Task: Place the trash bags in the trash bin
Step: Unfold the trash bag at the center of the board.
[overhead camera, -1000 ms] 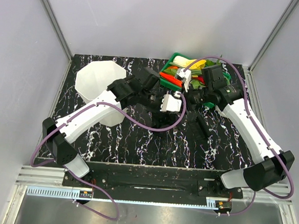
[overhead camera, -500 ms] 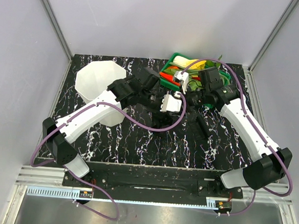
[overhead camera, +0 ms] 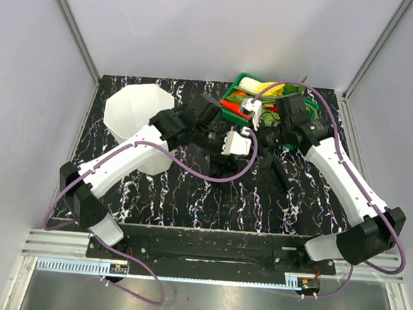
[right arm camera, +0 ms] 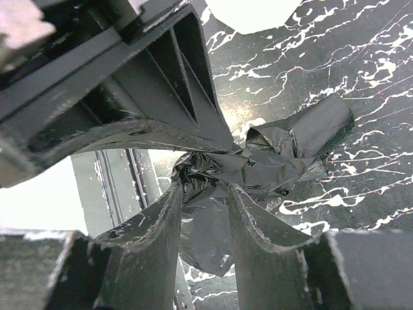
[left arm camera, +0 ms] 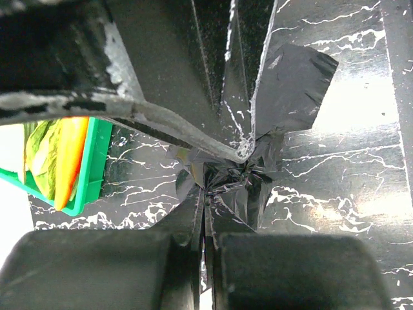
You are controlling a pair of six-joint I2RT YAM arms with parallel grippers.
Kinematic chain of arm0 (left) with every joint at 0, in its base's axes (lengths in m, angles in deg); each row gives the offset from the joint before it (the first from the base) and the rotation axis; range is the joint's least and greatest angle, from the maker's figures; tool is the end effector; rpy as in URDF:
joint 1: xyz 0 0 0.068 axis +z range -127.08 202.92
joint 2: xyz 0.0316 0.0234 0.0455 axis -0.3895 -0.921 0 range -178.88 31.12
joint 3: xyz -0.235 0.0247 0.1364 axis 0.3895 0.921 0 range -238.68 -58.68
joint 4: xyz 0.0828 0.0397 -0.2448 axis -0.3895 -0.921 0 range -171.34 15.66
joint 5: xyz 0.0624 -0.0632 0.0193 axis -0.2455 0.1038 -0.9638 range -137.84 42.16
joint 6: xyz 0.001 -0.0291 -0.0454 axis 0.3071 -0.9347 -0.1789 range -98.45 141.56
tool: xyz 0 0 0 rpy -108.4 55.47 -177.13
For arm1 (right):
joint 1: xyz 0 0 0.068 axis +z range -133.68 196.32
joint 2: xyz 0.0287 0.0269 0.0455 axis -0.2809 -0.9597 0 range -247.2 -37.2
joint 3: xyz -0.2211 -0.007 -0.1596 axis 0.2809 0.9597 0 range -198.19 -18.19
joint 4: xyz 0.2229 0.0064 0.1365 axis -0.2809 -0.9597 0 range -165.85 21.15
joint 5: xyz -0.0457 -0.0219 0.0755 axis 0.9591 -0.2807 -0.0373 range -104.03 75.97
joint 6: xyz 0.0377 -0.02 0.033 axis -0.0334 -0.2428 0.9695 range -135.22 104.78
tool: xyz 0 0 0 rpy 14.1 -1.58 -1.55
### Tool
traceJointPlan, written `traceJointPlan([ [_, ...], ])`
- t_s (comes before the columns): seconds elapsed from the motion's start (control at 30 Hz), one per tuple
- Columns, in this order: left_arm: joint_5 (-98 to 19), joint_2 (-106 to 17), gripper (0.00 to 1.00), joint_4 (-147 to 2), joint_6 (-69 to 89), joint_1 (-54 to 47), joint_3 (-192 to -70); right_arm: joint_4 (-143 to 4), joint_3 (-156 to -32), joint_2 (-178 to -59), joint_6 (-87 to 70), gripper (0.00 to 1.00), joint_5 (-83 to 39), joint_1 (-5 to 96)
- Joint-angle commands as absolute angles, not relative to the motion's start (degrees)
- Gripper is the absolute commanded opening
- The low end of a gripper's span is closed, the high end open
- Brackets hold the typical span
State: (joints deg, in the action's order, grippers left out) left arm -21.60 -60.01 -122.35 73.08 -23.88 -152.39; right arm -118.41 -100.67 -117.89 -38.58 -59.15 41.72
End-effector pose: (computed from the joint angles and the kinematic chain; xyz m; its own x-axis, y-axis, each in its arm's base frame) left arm 0.2223 -0.2598 0.3729 0.3748 0.6266 -0.6833 0.9207 -0.1652 0.3535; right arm 0.2483 0.1458 0.3681 -0.3234 -0.4633 -0.8251 -0.9380 0.2716 0.2152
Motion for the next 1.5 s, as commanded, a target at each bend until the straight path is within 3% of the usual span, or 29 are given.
traceJointPlan([
  [0.0,-22.1,-60.5,0.0,-121.8,74.6,-24.1,-152.5,-118.5,-102.8,-115.8,-39.4,0.4,-60.0,42.3],
  [1.0,-23.8,-62.6,0.0,-119.5,68.2,-24.2,-156.1,-114.9,-99.0,-117.7,-37.4,0.38,-60.1,43.2],
  [1.2,-23.7,-62.5,0.0,-119.5,68.0,-24.2,-155.9,-114.6,-98.3,-117.8,-37.4,0.34,-59.7,43.2],
  [1.47,-23.6,-62.2,0.0,-119.5,68.0,-24.2,-155.8,-114.6,-97.9,-117.8,-37.5,0.19,-59.0,43.2],
])
